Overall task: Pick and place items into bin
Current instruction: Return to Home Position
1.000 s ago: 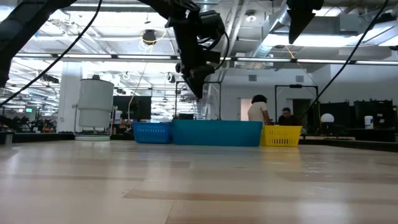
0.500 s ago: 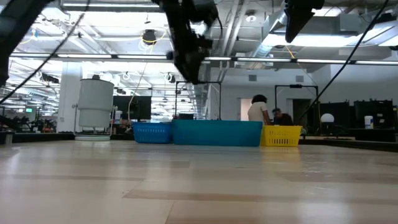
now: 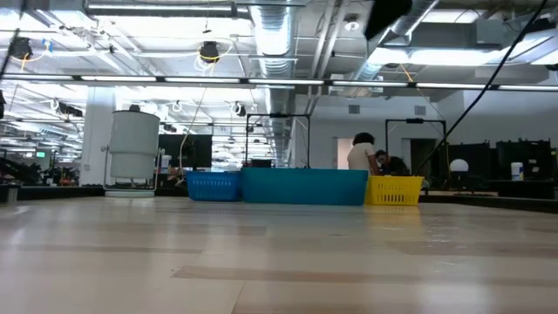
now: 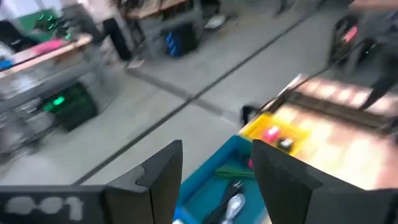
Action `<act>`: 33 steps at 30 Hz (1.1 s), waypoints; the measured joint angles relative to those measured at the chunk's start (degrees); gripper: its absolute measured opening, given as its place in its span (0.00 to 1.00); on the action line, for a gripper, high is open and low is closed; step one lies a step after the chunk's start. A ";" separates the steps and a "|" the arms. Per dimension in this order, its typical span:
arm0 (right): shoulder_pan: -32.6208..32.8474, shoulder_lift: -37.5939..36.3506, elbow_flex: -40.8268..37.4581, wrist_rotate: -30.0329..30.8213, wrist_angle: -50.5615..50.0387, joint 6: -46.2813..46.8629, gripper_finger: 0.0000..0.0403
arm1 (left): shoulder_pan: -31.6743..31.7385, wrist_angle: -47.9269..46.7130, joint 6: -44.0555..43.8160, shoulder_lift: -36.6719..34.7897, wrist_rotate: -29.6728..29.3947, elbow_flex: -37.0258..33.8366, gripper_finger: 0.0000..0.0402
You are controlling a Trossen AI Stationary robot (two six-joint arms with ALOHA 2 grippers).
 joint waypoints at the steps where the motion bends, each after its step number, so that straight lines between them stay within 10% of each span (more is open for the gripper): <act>1: 0.36 -0.22 0.00 -1.35 2.39 -0.44 0.40 | -1.64 2.57 0.07 -3.01 -0.45 -3.13 0.45; 16: 5.27 -5.82 0.02 -5.27 22.59 -1.54 0.40 | -14.20 28.87 2.08 -44.37 3.95 -49.50 0.45; 33: 5.88 -9.96 0.02 -4.08 9.28 10.11 0.40 | -14.16 24.64 -4.14 -75.18 9.88 -69.13 0.45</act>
